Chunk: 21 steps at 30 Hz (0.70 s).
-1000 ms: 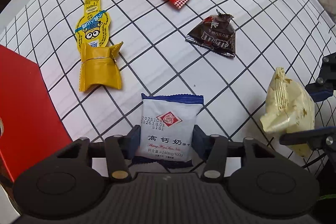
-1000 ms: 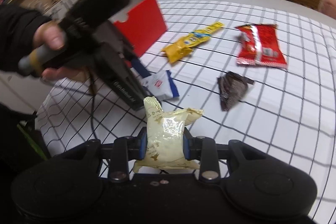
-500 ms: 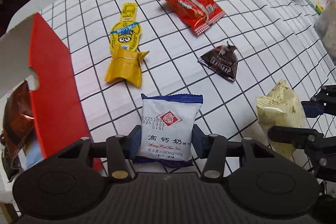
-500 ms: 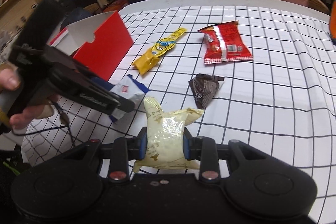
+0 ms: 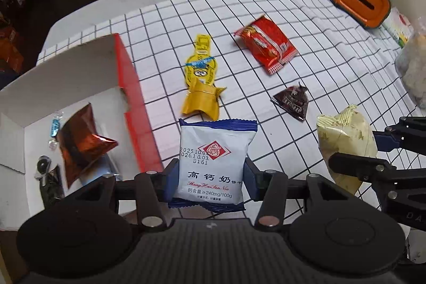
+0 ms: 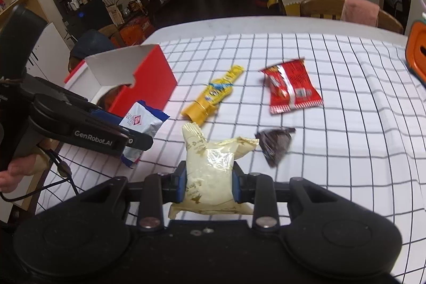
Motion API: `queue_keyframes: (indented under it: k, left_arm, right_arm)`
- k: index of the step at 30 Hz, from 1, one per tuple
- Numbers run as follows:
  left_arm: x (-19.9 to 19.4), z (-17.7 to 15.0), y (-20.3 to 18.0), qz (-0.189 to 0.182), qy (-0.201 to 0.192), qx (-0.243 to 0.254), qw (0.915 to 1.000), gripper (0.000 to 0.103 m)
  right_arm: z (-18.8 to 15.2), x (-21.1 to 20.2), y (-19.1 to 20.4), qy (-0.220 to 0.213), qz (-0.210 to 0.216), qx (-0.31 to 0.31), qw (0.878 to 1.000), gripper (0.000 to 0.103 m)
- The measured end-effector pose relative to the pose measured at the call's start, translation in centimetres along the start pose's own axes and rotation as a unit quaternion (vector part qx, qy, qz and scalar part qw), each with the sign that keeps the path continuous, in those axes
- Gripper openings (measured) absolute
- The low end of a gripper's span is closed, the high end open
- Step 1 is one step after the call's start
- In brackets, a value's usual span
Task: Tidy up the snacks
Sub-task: 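Lift both held snacks and carry them over the white box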
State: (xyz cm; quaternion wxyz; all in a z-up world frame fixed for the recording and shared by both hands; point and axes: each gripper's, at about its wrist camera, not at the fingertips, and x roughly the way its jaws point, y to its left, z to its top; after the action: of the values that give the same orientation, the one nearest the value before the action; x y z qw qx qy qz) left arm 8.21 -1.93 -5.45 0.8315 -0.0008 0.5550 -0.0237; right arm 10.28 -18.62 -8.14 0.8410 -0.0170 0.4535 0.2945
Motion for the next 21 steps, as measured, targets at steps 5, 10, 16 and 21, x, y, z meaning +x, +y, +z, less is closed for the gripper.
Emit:
queue_keyframes:
  k: [5,10,16,21]
  left_arm:
    - [-1.8,-0.3,2.9,0.003,-0.013,-0.030,0.9995,0.049]
    - [-3.3,-0.8,6.0,0.003,-0.030,-0.054,0.9981,0.049]
    - [-4.6,-1.7,10.0,0.009,-0.054,-0.088,0.9946,0.049]
    - [-5.1,-2.3,13.5,0.021,-0.065,-0.118,0.9907,0.049]
  right_arm:
    - [1.5,-0.3,2.6,-0.009,-0.002,-0.004,1.000,0.032]
    - [3.0,0.0,5.3,-0.018,-0.002,-0.010,1.000,0.032]
    - [4.7,0.6,8.8,-0.023,-0.005,-0.033,0.999,0.032]
    - [6.3,1.7,11.4,-0.028,-0.011,-0.057,0.998,0.032]
